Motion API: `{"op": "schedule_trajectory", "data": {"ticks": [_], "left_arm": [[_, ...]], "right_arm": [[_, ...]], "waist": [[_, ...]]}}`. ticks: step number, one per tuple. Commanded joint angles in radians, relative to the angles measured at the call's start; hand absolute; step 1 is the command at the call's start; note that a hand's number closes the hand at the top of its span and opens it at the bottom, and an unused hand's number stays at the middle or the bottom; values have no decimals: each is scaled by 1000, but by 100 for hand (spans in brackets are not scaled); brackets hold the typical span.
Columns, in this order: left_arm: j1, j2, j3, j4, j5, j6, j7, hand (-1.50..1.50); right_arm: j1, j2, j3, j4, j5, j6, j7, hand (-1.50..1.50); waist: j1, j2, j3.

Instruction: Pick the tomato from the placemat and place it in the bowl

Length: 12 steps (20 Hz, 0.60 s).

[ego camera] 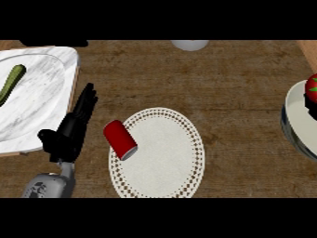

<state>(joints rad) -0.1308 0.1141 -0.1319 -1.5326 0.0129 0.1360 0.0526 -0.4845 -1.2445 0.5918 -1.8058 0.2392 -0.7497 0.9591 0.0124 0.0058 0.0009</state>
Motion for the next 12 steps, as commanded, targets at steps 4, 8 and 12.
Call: {"op": "schedule_trajectory", "data": {"ticks": [4, 8, 12], "left_arm": [[-32, 26, 36, 20, 4, -22, 3, 0], [18, -1, 13, -26, -8, -9, 12, 0], [-29, 5, 33, -3, 11, -28, 17, 0]], "right_arm": [[65, 71, -75, 311, -95, 101, -330, 150], [116, 159, -147, 460, -118, 112, -465, 150], [121, 238, -177, 625, -240, 234, -664, 150]], "waist": [[1, 0, 0], [-3, -4, 0], [7, 2, 1]]}}
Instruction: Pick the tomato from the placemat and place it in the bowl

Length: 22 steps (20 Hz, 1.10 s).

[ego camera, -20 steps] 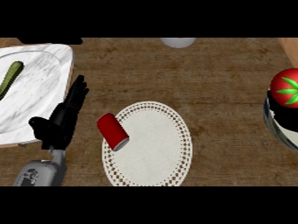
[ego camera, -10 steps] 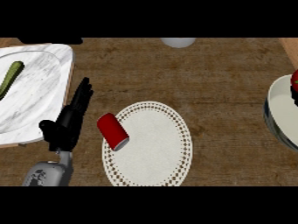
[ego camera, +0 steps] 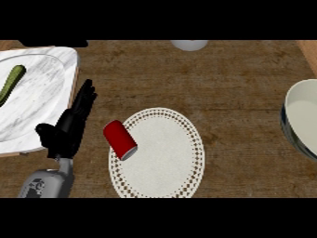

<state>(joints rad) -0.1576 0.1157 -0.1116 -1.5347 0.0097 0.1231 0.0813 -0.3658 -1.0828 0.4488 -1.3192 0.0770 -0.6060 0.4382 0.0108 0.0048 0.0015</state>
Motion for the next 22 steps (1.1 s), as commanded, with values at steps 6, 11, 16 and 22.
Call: {"op": "schedule_trajectory", "data": {"ticks": [6, 11, 16, 22], "left_arm": [[43, 8, 4, -40, 8, -26, -8, 0], [65, 19, 30, -35, 19, -38, -16, 0], [44, -28, 7, 0, -18, 5, -30, 0], [18, 26, 63, -14, 13, -44, 10, 0]], "right_arm": [[24, 132, -165, 229, -252, 285, -343, -150], [77, 216, -272, 267, -293, 277, -568, -150], [40, 232, -410, 270, -340, 226, -667, -150], [190, 176, -565, 131, -474, 321, -573, -150]], "waist": [[1, -3, 0], [-9, -5, -1], [-12, -3, -1], [-26, -8, -2]]}}
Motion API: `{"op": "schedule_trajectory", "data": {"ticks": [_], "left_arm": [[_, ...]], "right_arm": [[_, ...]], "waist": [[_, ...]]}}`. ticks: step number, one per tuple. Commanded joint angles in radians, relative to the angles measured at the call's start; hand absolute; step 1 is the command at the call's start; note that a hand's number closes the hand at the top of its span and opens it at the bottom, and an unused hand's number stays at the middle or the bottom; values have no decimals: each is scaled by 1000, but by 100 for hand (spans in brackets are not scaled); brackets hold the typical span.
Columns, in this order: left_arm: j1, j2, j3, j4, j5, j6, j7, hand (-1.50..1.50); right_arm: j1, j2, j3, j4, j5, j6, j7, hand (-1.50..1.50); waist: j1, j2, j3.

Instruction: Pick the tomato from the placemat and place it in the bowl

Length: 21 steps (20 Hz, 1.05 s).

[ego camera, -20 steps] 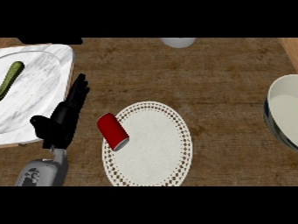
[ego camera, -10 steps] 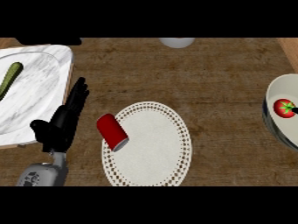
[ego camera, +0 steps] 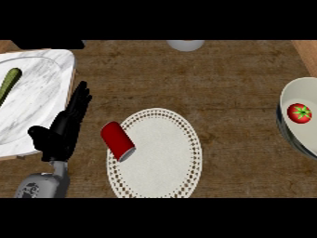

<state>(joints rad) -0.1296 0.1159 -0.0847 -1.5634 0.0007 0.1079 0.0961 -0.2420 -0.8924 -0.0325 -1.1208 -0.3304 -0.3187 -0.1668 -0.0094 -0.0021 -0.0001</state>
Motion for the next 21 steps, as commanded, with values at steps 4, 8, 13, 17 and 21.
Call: {"op": "schedule_trajectory", "data": {"ticks": [4, 8, 13, 17, 21], "left_arm": [[54, -33, -40, -91, -36, 24, 29, 0], [-9, -48, -25, 17, -59, 42, -17, 0], [-30, -31, 17, 83, -26, -7, -52, 0], [14, 8, 50, 11, 3, -50, -26, 0], [-17, -27, 37, 27, -25, -28, -27, 0]], "right_arm": [[140, -17, -184, -37, -136, 156, -18, -150], [311, 12, -275, -155, -231, 242, -50, -150], [346, -7, -375, -120, -280, 427, -65, -150], [407, 57, -412, -130, -234, 479, -133, -150], [426, 80, -454, -80, -171, 549, -164, -150]], "waist": [[2, -2, 0], [-19, -3, 0], [-7, 1, 0], [0, 1, 0], [4, 2, 0]]}}
